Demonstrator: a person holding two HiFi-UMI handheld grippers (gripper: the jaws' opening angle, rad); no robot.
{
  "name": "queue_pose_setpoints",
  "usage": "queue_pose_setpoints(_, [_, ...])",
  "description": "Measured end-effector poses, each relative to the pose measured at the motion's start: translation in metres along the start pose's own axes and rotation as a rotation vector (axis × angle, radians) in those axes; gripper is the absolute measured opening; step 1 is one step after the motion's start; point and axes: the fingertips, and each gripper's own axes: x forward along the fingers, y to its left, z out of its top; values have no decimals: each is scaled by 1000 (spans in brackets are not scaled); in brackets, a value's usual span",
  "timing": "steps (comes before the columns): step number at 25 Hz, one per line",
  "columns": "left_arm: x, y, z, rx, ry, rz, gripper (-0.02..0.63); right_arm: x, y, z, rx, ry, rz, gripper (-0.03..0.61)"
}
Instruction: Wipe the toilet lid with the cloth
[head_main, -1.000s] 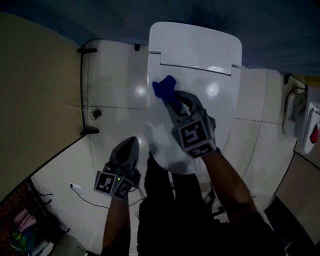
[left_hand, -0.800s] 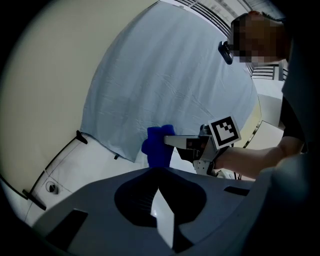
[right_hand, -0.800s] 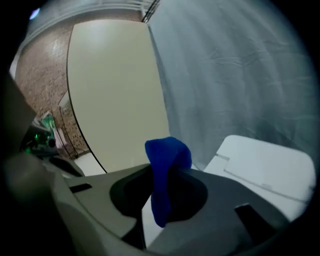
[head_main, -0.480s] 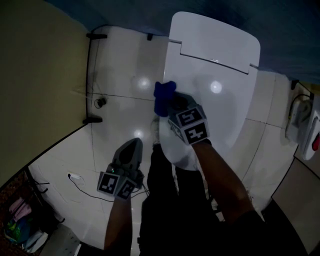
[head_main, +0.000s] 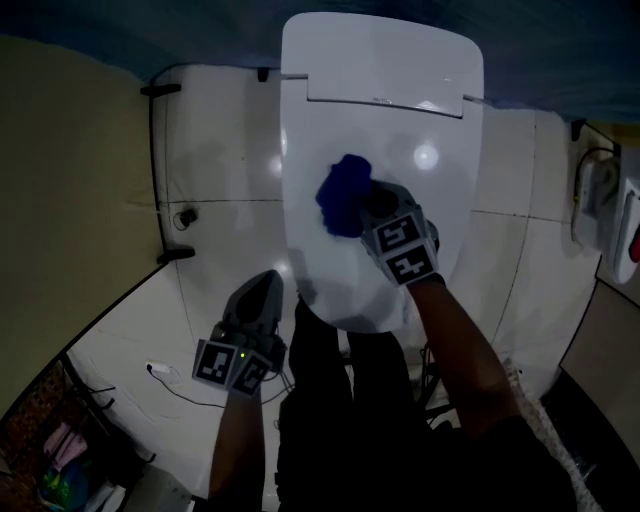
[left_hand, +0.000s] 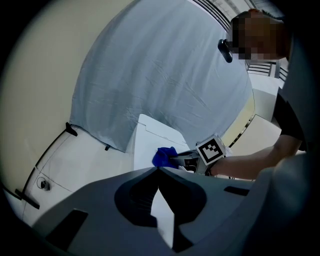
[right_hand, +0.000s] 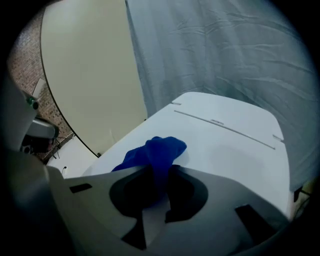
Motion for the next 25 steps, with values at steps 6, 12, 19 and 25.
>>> queue_pose_setpoints(6, [24,-27,4,42,17,-37,-11,-44,-67,-47,32,-2,-108,55])
queue_pose_setpoints(12, [40,-48,6,77,23,-60,-11,-94,-128,-100,77,16,-225,55])
queue_pose_setpoints(19, [45,-54,2,17,-6,-31,-11,-120,-160,-130,97,33,-312,55])
queue_pose_setpoints(25, [46,-53,5,-27,-41,-20,-11,-131,-160,-130,18,13,-373,55])
